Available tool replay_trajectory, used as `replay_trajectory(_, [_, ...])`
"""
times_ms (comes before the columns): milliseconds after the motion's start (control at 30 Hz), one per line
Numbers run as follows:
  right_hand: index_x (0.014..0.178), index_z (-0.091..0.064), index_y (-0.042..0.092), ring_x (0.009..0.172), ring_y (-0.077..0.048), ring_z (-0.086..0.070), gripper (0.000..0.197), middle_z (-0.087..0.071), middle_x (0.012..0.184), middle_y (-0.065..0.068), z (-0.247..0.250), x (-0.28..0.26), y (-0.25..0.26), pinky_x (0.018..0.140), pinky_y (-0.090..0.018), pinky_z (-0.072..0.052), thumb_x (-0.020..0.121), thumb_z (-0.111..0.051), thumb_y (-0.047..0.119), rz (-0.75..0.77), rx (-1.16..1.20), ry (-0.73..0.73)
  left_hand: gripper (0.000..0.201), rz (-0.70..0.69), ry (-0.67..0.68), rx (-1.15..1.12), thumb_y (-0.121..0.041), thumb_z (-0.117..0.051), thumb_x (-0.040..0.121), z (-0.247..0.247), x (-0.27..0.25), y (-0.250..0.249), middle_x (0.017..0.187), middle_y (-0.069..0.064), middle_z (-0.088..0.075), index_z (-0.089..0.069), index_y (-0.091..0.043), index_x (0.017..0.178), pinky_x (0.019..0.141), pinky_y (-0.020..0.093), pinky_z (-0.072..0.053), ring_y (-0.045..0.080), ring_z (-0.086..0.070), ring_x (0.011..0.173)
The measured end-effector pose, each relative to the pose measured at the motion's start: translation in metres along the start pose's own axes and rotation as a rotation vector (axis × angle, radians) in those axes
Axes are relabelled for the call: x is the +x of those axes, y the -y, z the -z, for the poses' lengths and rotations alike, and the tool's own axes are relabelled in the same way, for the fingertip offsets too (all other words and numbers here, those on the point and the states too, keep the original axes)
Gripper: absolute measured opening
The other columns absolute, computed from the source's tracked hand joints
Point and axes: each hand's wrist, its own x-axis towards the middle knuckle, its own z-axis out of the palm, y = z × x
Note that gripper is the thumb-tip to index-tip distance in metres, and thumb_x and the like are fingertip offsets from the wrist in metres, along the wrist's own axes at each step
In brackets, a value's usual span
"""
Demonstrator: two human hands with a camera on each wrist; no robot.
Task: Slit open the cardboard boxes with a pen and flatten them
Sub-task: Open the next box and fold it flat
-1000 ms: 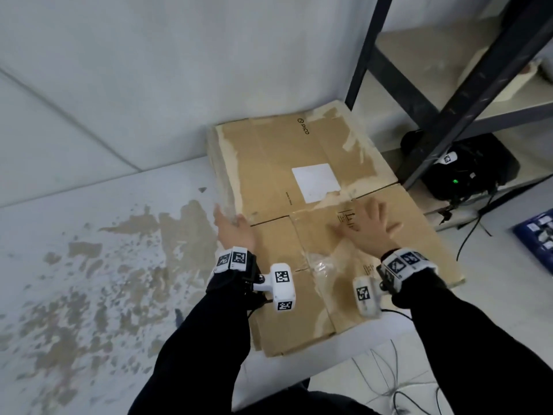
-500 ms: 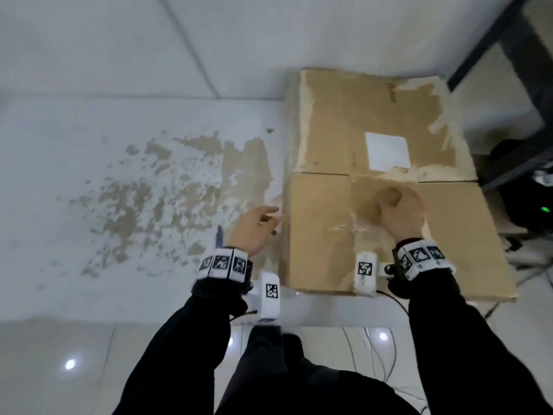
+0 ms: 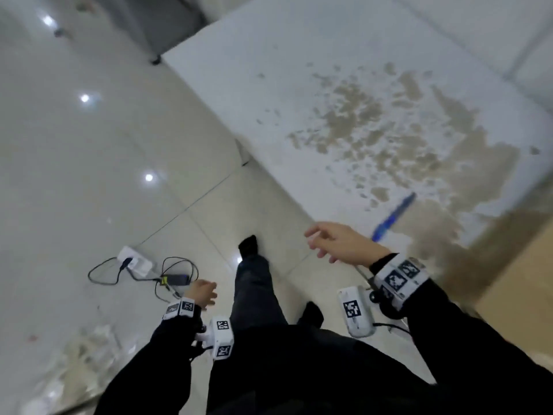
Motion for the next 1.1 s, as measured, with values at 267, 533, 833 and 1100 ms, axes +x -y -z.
replay_trajectory(267, [0.113, -0.059, 0.010, 0.079, -0.020, -0.058, 0.022, -0.059, 0.093, -0.007, -0.086, 0.213, 0.100, 0.066, -0.020, -0.043, 0.094, -0.051, 0.019, -0.116, -0.268, 0.169, 0.017, 0.288, -0.051, -0.299, -0.013, -0.045, 0.099, 0.140, 0.056, 0.030, 0.080, 0.017, -0.058, -0.053, 0.001, 0.104, 0.054, 0.026, -0.027, 0.023, -0.052, 0.062])
replay_trajectory(533, [0.114, -0.052, 0.005, 0.062, -0.018, -0.053, 0.021, -0.055, 0.075, -0.007, -0.081, 0.312, 0.143, 0.056, -0.026, -0.040, 0.099, -0.043, 0.015, -0.573, 0.091, -0.025, 0.019, 0.134, -0.072, -0.436, -0.008, -0.045, 0.098, 0.271, 0.118, -0.076, 0.074, 0.014, -0.061, -0.057, 0.006, 0.104, 0.047, 0.026, -0.044, 0.025, -0.055, 0.065])
replay_trajectory(833, [0.136, -0.039, -0.008, 0.093, -0.031, -0.062, 0.038, -0.058, 0.122, -0.028, -0.067, 0.457, 0.224, 0.037, -0.019, -0.043, 0.101, -0.031, 0.005, -0.705, 0.329, -0.137, 0.016, -0.036, -0.036, -0.493, -0.017, -0.048, 0.097, 0.386, 0.212, -0.233, 0.080, 0.006, -0.062, -0.055, -0.006, 0.105, 0.060, 0.026, -0.040, 0.019, -0.059, 0.067])
replay_trajectory(1100, [0.114, -0.054, 0.003, 0.058, -0.016, -0.052, 0.023, -0.055, 0.073, -0.007, -0.050, 0.612, 0.406, 0.052, -0.024, -0.039, 0.099, -0.043, 0.016, -0.438, 0.305, -0.032, 0.010, 0.164, -0.104, -0.443, -0.013, -0.047, 0.097, 0.515, 0.285, -0.317, 0.074, 0.009, -0.058, -0.053, -0.007, 0.092, 0.061, 0.026, -0.036, 0.021, -0.056, 0.063])
